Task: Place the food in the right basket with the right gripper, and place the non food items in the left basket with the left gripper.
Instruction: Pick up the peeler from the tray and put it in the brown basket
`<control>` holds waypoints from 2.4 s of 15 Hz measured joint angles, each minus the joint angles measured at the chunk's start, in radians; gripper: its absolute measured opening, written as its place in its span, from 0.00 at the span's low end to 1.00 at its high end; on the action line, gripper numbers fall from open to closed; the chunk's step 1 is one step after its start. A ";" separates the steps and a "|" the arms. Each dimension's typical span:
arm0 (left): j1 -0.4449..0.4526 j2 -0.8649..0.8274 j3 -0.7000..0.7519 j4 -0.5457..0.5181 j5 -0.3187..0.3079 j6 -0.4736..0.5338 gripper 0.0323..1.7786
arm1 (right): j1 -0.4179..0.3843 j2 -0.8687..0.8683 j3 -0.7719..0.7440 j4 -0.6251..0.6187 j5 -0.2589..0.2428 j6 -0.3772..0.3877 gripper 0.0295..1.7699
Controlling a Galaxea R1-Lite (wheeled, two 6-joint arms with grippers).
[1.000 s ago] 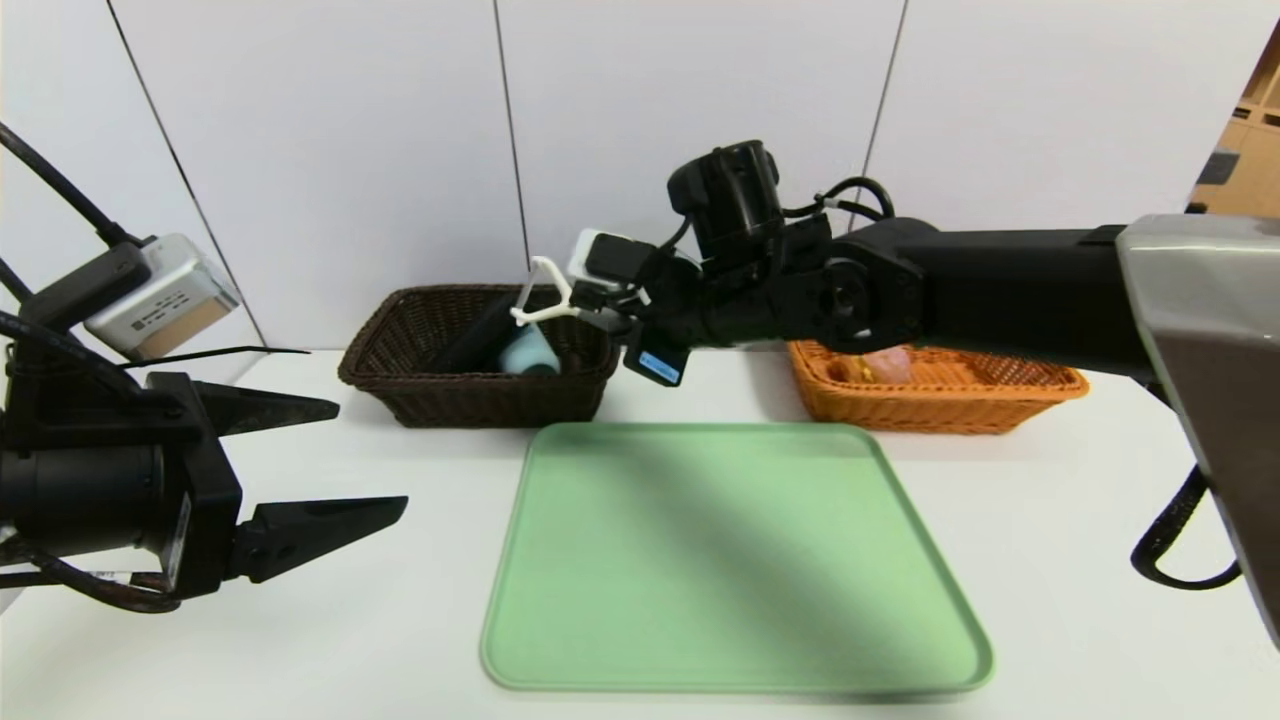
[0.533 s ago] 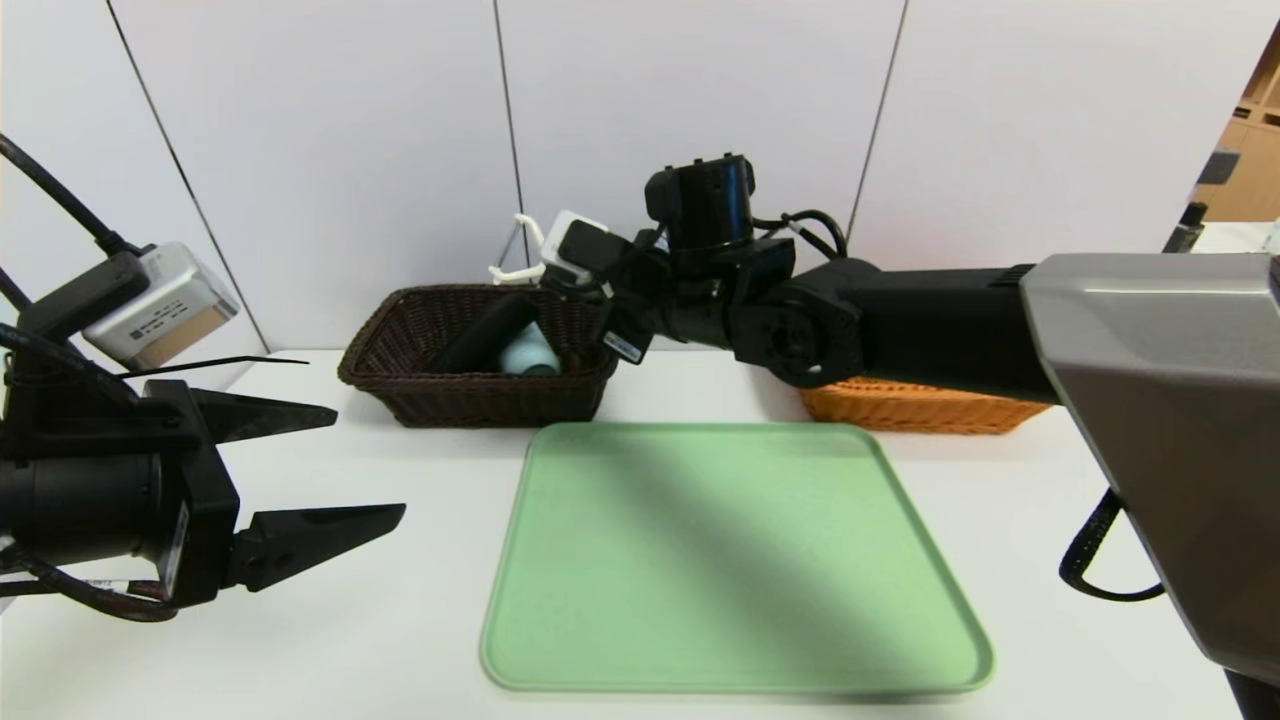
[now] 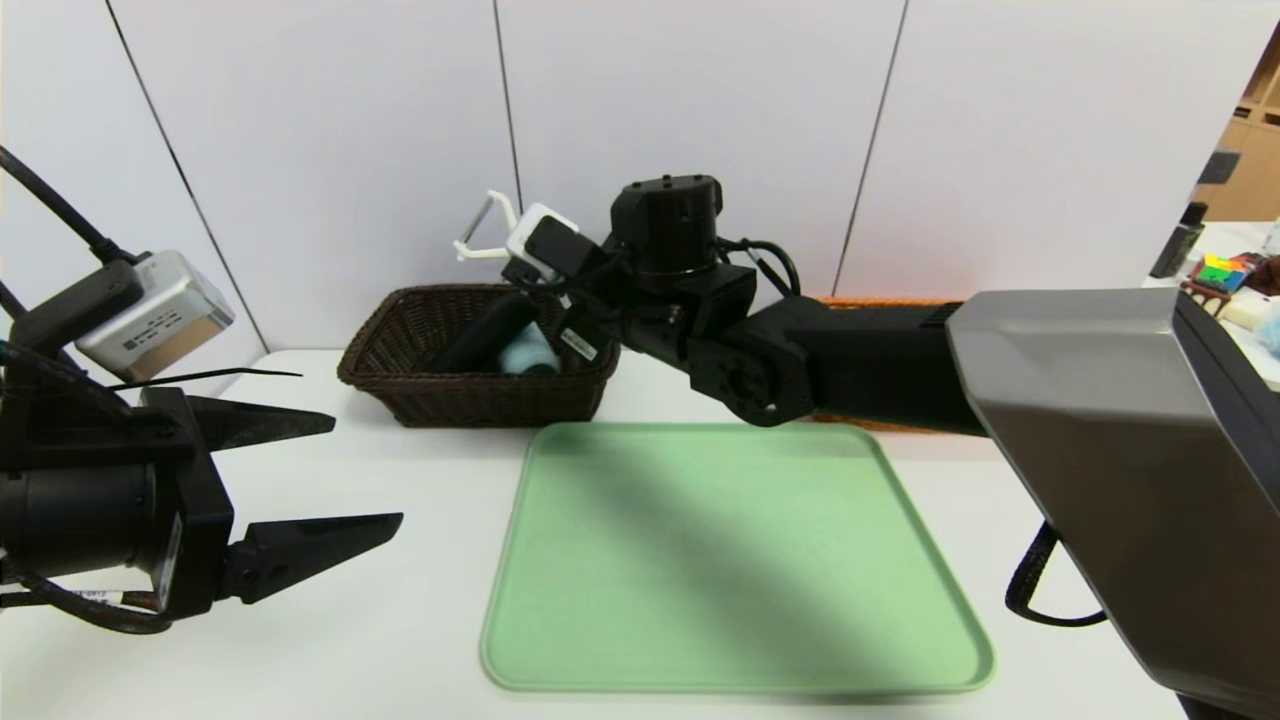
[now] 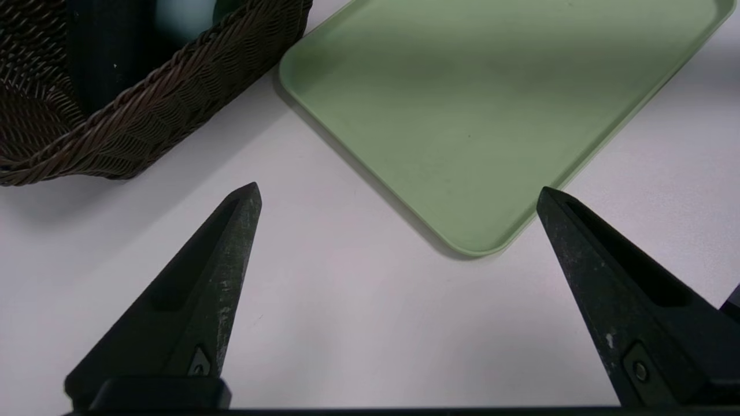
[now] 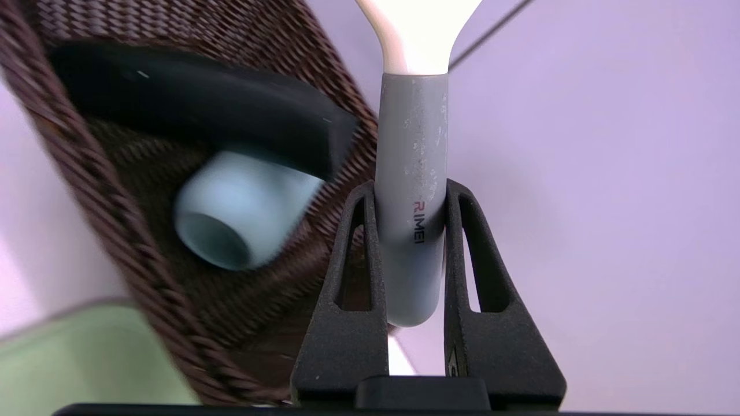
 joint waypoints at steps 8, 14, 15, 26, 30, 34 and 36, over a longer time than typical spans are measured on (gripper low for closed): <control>-0.001 -0.005 0.007 0.000 0.000 0.001 0.95 | 0.019 0.019 -0.001 -0.010 -0.050 0.224 0.15; -0.003 -0.005 0.012 0.000 0.000 0.002 0.95 | 0.017 0.025 -0.002 -0.021 -0.050 0.337 0.15; -0.003 -0.005 0.013 0.000 0.000 0.002 0.95 | 0.016 0.028 -0.002 -0.020 -0.050 0.350 0.15; -0.003 -0.005 0.028 0.000 0.000 0.001 0.95 | 0.006 0.071 -0.012 -0.022 -0.054 0.378 0.15; -0.003 -0.002 0.029 0.000 0.000 0.003 0.95 | 0.004 0.077 -0.012 -0.024 -0.054 0.377 0.15; -0.003 -0.001 0.029 -0.001 0.000 0.002 0.95 | 0.003 0.081 -0.012 -0.024 -0.050 0.374 0.35; -0.003 0.001 0.029 -0.001 0.000 0.002 0.95 | 0.003 0.083 -0.012 -0.024 -0.049 0.371 0.49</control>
